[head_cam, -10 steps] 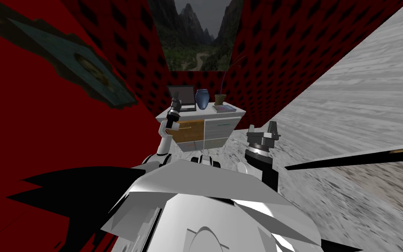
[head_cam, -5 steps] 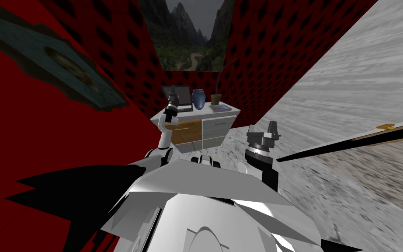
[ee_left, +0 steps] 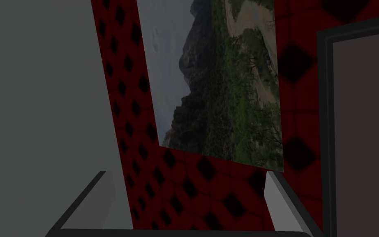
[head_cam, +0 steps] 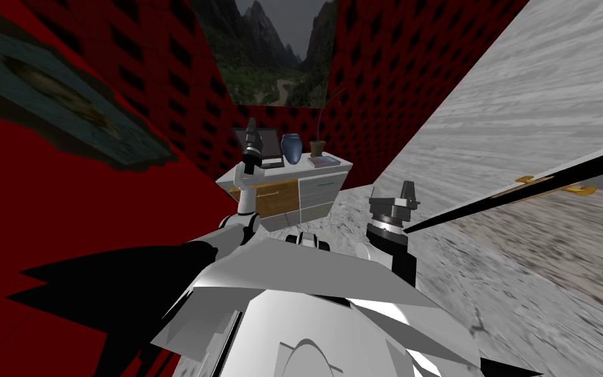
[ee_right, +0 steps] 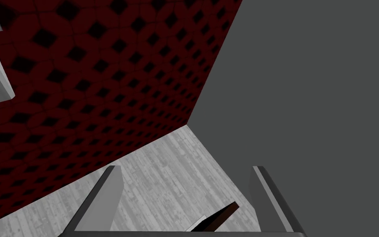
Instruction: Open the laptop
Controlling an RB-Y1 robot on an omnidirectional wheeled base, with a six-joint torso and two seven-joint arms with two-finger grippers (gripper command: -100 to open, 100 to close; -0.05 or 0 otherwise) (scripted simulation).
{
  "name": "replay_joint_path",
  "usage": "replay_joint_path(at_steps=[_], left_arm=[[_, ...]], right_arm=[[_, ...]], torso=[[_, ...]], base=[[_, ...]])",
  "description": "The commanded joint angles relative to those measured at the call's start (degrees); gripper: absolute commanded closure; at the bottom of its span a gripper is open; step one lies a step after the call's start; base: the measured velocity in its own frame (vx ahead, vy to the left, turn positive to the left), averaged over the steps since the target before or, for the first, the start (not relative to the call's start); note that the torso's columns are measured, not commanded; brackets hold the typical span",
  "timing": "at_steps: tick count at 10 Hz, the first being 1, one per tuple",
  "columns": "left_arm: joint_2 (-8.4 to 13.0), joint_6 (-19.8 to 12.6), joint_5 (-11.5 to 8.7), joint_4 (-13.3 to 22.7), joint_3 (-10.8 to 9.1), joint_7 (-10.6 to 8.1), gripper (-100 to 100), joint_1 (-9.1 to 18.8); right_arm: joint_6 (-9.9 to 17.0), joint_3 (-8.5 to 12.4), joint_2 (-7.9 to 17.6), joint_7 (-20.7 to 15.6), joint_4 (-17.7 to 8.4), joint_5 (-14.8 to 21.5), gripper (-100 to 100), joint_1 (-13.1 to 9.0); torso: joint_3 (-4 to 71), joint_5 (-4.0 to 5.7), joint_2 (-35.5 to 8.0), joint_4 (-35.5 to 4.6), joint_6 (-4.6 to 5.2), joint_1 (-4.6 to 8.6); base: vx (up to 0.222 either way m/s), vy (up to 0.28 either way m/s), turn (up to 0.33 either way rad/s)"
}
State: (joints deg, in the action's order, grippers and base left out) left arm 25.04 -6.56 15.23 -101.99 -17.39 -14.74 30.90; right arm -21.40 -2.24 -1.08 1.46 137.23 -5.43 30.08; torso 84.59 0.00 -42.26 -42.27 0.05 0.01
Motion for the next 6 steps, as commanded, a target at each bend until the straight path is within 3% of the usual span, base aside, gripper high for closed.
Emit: replay_joint_path(at_steps=[1, 2, 5, 6], left_arm=[[1.22, -4.27, 1.54, 2.42, -2.11, -1.69, -100, 4.34], [1.22, -4.57, 1.54, 2.42, -2.11, -1.69, -100, 5.57], [2.54, -9.79, 3.75, 6.78, -5.14, -3.85, -100, 10.8], [2.54, -9.79, 3.75, 6.97, -5.14, -3.85, -100, 11.84]], right_arm=[[0.0, 0.0, 0.0, 0.0, 0.0, 0.0, 0, 0.01], [0.0, 0.0, 0.0, 0.0, 0.0, 0.0, 0, 0.0], [0.0, 0.01, 0.0, 0.0, 0.0, 0.0, 0, 0.01], [0.0, 0.0, 0.0, 0.0, 0.0, 0.0, 0, 0.01]], torso=[[-0.02, 0.0, -0.02, -0.02, -0.08, -0.01], [-0.01, -0.01, -0.01, -0.01, -0.04, -0.02], [-0.01, 0.0, -0.01, -0.01, -0.07, -0.01], [-0.01, -0.01, -0.01, -0.01, -0.04, -0.02]], base=[[0.008, 0.014, -0.204], [0.007, 0.014, -0.125], [0.012, 0.012, -0.178], [0.013, 0.012, -0.093]])
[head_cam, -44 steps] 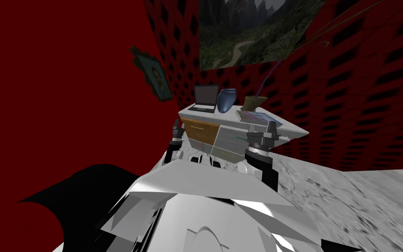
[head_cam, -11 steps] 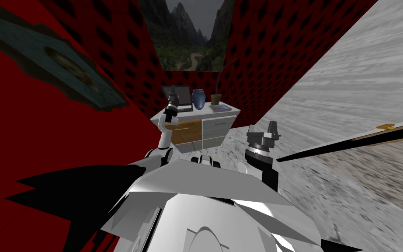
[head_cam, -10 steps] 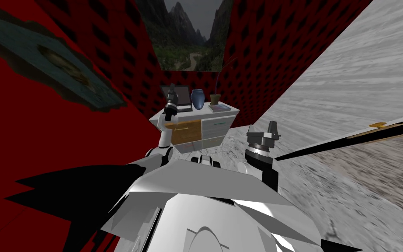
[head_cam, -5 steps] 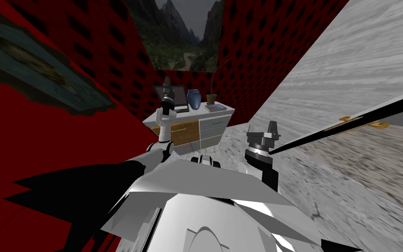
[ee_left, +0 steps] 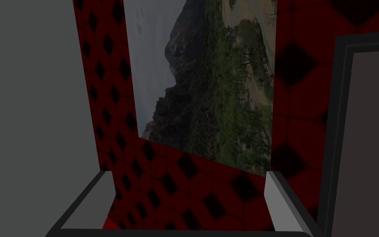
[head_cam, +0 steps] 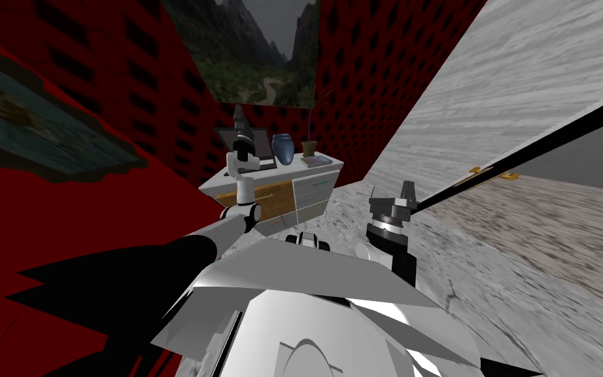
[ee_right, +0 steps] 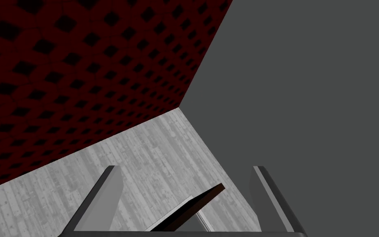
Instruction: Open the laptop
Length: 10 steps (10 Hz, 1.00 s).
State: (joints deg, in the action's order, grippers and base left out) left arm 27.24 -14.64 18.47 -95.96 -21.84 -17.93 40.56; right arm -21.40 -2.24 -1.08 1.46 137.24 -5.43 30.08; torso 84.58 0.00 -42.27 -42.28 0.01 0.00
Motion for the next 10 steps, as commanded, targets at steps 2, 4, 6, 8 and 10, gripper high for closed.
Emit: replay_joint_path(at_steps=[2, 4, 6, 8, 10], left_arm=[[0.94, -4.32, 1.57, 3.25, -2.2, -1.73, -100, 5.11], [1.5, -6.91, 2.61, 5.57, -3.68, -2.8, -100, 7.89], [2.02, -9.47, 3.62, 7.88, -5.14, -3.86, -100, 10.51], [2.51, -11.98, 4.59, 10.16, -6.57, -4.91, -100, 12.97], [3.38, -15.81, 6.39, 14.5, -9.29, -6.91, -100, 17.12]], right_arm=[[0.0, 0.0, 0.0, 0.0, 0.0, 0.0, 0, 0.0], [0.0, 0.0, 0.0, 0.0, 0.0, 0.0, 0, 0.0], [0.0, 0.0, 0.0, 0.0, 0.0, 0.0, 0, 0.01], [0.0, 0.0, 0.0, 0.0, 0.0, 0.0, 0, 0.01], [0.0, 0.0, 0.0, 0.0, 0.0, 0.0, 0, 0.01]], torso=[[0.0, 0.0, 0.0, 0.0, 0.02, 0.0], [0.0, 0.01, 0.0, 0.0, 0.01, 0.03], [0.0, 0.0, 0.0, 0.0, 0.0, 0.01], [0.0, 0.0, 0.0, 0.0, 0.01, -0.01], [0.01, 0.0, 0.01, 0.0, 0.0, -0.02]], base=[[0.019, 0.017, -0.161], [0.021, 0.009, -0.131], [0.025, 0.011, -0.119], [0.027, 0.019, -0.131], [0.044, 0.026, -0.18]])
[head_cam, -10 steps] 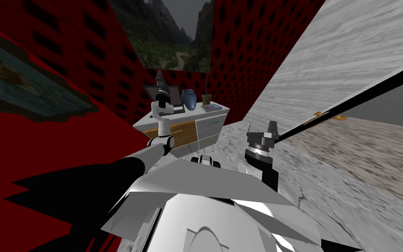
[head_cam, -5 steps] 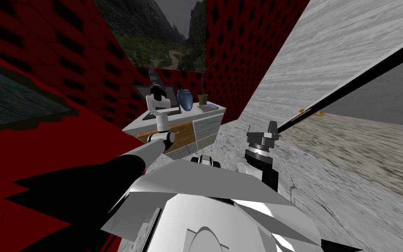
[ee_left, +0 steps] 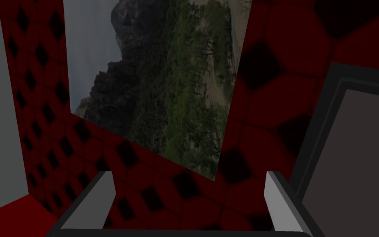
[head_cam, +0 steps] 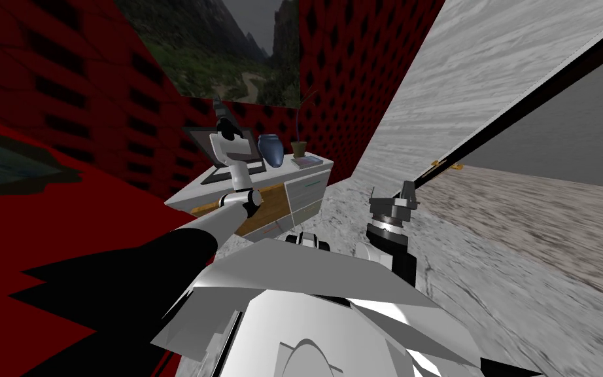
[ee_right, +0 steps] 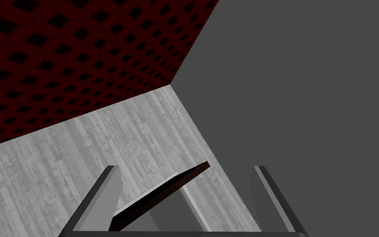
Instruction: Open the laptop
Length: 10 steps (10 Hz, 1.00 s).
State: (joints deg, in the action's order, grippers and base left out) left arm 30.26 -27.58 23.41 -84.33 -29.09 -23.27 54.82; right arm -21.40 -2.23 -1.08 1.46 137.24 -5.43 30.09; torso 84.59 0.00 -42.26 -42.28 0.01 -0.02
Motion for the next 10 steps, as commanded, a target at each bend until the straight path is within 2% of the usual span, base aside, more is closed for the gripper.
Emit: replay_joint_path(at_steps=[1, 2, 3, 4, 5, 7, 8, 10], left_arm=[[0.37, -3.86, 1.46, 2.98, -2.04, -1.57, -100, 3.12], [0.74, -5.71, 2.29, 5.11, -3.32, -2.52, -100, 5.07], [0.74, -6.14, 2.29, 5.11, -3.32, -2.52, -100, 5.07], [1.07, -8.19, 3.06, 7.16, -4.53, -3.43, -100, 6.83], [1.07, -8.31, 3.06, 7.16, -4.53, -3.43, -100, 6.83], [1.61, -12.15, 4.44, 10.93, -6.73, -5.08, -100, 9.83], [1.61, -12.27, 4.44, 10.93, -6.73, -5.08, -100, 9.83], [1.99, -15.61, 5.55, 14.13, -8.57, -6.47, -100, 12.12]], right_arm=[[0.0, 0.0, 0.0, 0.0, 0.0, 0.0, 0, 0.0], [0.0, 0.0, 0.0, 0.0, 0.0, 0.0, 0, 0.01], [0.0, 0.0, 0.0, 0.0, 0.0, 0.0, 0, 0.0], [0.0, 0.0, 0.0, 0.0, 0.0, 0.0, 0, 0.01], [0.0, 0.0, 0.0, 0.0, 0.0, 0.0, 0, 0.0], [0.0, 0.0, 0.0, 0.0, 0.0, 0.0, 0, 0.0], [0.0, 0.0, 0.0, 0.0, 0.0, 0.0, 0, 0.0], [0.0, 0.0, 0.0, 0.0, 0.0, 0.0, 0, 0.01]], torso=[[0.03, 0.01, 0.05, 0.02, 0.01, 0.03], [-0.01, -0.01, -0.01, 0.0, -0.05, 0.03], [-0.03, 0.01, -0.04, -0.02, -0.01, 0.03], [-0.05, 0.01, -0.07, -0.02, -0.03, 0.04], [-0.03, 0.02, -0.04, -0.02, 0.01, 0.05], [-0.02, 0.0, -0.03, -0.01, -0.01, 0.0], [0.01, -0.01, 0.02, 0.01, -0.01, -0.01], [-0.01, 0.01, -0.02, 0.0, 0.0, 0.02]], base=[[0.039, 0.019, -0.085], [0.038, 0.015, -0.107], [0.033, 0.013, -0.057], [0.037, 0.012, -0.12], [0.031, 0.014, -0.075], [0.042, 0.021, -0.12], [0.04, 0.022, -0.043], [0.047, 0.024, -0.096]])
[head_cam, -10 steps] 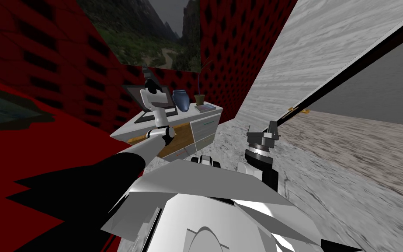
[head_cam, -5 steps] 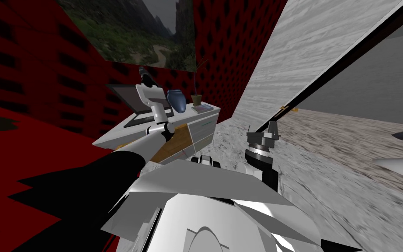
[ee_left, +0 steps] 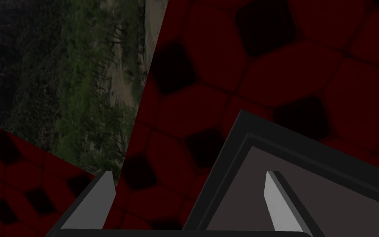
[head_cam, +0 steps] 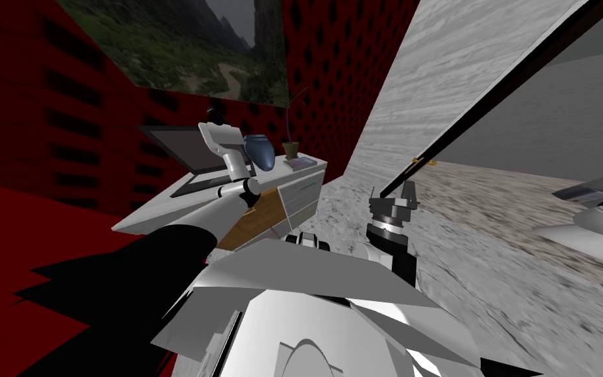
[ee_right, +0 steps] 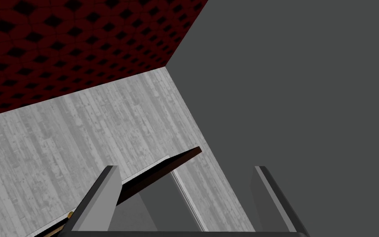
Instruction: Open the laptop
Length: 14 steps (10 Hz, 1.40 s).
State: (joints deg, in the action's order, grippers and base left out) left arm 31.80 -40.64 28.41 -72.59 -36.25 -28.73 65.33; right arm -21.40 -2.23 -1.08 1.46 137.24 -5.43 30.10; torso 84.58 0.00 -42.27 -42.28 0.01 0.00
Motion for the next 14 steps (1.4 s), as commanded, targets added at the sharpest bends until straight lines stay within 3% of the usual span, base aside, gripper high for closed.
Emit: replay_joint_path(at_steps=[1, 5, 8, 9, 10, 11, 14], left_arm=[[0.57, -3.95, 1.01, 3.74, -2.18, -1.6, -100, 2.49], [0.74, -7.58, 2.15, 7.33, -4.17, -3.13, -100, 4.53], [1.56, -6.89, 2.3, 7.72, -3.86, -3.03, -100, 5.28], [1.66, -6.9, 2.34, 7.75, -3.84, -3.02, 100, 5.43], [1.17, -4.06, 1.6, 7.22, -3.89, -3.51, 100, 3.8], [1.17, -3.58, 1.6, 7.22, -3.89, -3.51, 100, 3.8], [0.18, 2.0, 0.2, 6.28, -4.0, -4.46, 100, 0.38]], right_arm=[[0.0, 0.0, 0.0, 0.0, 0.0, 0.0, 0, 0.0], [0.0, 0.0, 0.0, 0.0, 0.0, 0.0, 0, 0.0], [0.0, 0.01, 0.0, 0.0, 0.0, 0.0, 0, 0.0], [0.0, 0.0, 0.0, 0.0, 0.0, 0.0, 0, 0.0], [0.0, 0.0, 0.0, 0.0, 0.0, 0.0, 0, 0.0], [0.0, 0.0, -0.01, 0.0, 0.0, 0.0, 0, 0.0], [0.0, -0.01, -0.01, 0.0, 0.0, 0.0, 0, 0.0]], torso=[[0.04, 0.0, 0.06, 0.04, 0.05, 0.01], [0.2, -0.12, 0.3, 0.22, 0.08, -0.1], [0.21, -0.12, 0.32, 0.16, 0.05, -0.27], [0.15, -0.11, 0.22, 0.16, 0.04, -0.13], [0.11, -0.1, 0.17, 0.16, 0.01, -0.06], [0.03, -0.16, 0.14, 0.23, -0.04, 0.05], [0.15, -0.23, 0.32, 0.4, 0.16, -0.04]], base=[[0.053, 0.025, -0.082], [0.044, 0.022, -0.047], [0.026, 0.035, -0.017], [0.0, 0.0, 0.0], [0.0, -0.039, 0.067], [0.004, -0.049, 0.063], [0.0, -0.058, 0.075]])
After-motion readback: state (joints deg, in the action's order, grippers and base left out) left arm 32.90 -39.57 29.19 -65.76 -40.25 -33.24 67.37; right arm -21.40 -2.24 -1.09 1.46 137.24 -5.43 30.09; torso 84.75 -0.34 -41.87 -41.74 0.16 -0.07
